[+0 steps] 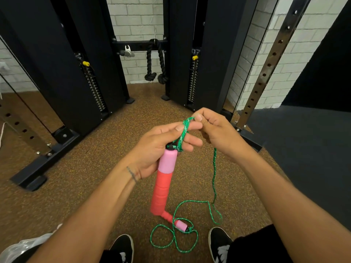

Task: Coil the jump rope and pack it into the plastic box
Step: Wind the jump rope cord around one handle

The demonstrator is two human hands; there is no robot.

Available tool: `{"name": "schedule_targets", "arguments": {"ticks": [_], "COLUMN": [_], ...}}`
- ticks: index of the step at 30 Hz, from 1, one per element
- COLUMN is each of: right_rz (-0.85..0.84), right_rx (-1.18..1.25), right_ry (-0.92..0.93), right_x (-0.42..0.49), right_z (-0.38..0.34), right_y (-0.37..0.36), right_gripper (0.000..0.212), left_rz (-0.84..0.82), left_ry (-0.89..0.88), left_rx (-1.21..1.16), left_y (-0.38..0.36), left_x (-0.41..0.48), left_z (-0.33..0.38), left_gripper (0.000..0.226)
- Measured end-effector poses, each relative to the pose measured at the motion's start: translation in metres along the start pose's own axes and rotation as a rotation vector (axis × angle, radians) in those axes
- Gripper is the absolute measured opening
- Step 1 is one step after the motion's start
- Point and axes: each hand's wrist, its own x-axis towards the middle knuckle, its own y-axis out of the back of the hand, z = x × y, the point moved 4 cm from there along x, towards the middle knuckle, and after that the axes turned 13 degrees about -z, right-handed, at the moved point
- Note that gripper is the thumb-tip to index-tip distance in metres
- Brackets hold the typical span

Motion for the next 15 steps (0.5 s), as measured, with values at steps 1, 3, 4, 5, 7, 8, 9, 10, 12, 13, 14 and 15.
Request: {"name": "schedule_targets", "arguments": {"ticks": [1,3,4,5,7,8,9,10,12,13,14,15], "right_rz": [-0.032,-0.150,-0.221,-0.284,-0.352,-0.355,-0.345,-0.330,-0.309,-0.310,-0.323,-0.340], "right_rx": [-0.027,-0.066,-0.068,-0.063,-0.072,-0.096,-0.123,-0.142,-0.202,-0.260,-0.325,-0.378], "right_ry": [-0.031,-0.110,-0.147,-0.173,-0.180,-0.168,-0.156,-0.148,-0.139,-0.133,-0.123,-0.111], "right_x": [0.001,0.002,0.001,-0.001,-0.003,-0.003,-0.003,-0.003,-0.003,-0.004,-0.005,-0.007], "right_z": [0.005,0.016,0.021,0.023,0.023,0.021,0.019,0.016,0.010,0.008,0.005,0.004], "right_y": [-0.002,-0.012,-0.020,-0.027,-0.039,-0.041,-0.041,-0.040,-0.038,-0.039,-0.040,-0.042], "right_gripper": [0.027,0.027,0.025,0.025,0.027,0.028,0.028,0.028,0.030,0.031,0.031,0.030], "left_rz": [0.028,0.074,0.088,0.096,0.101,0.103,0.107,0.110,0.118,0.132,0.155,0.183], "left_ry": [-0.023,-0.068,-0.079,-0.080,-0.067,-0.063,-0.066,-0.072,-0.081,-0.079,-0.071,-0.059], "left_rx": [0.003,-0.023,-0.040,-0.051,-0.063,-0.073,-0.083,-0.089,-0.069,-0.028,0.035,0.098], "left_y": [0.001,0.002,0.003,0.004,0.007,0.008,0.010,0.010,0.011,0.012,0.013,0.015], "left_x": [0.001,0.001,0.001,0.001,-0.001,-0.001,-0.002,-0.002,-0.002,-0.001,0.000,0.000], "left_z": [0.001,0.003,0.003,0.004,0.004,0.005,0.005,0.006,0.007,0.006,0.006,0.005], "left_gripper": [0.035,0.033,0.033,0.033,0.034,0.034,0.035,0.035,0.037,0.038,0.039,0.039]}}
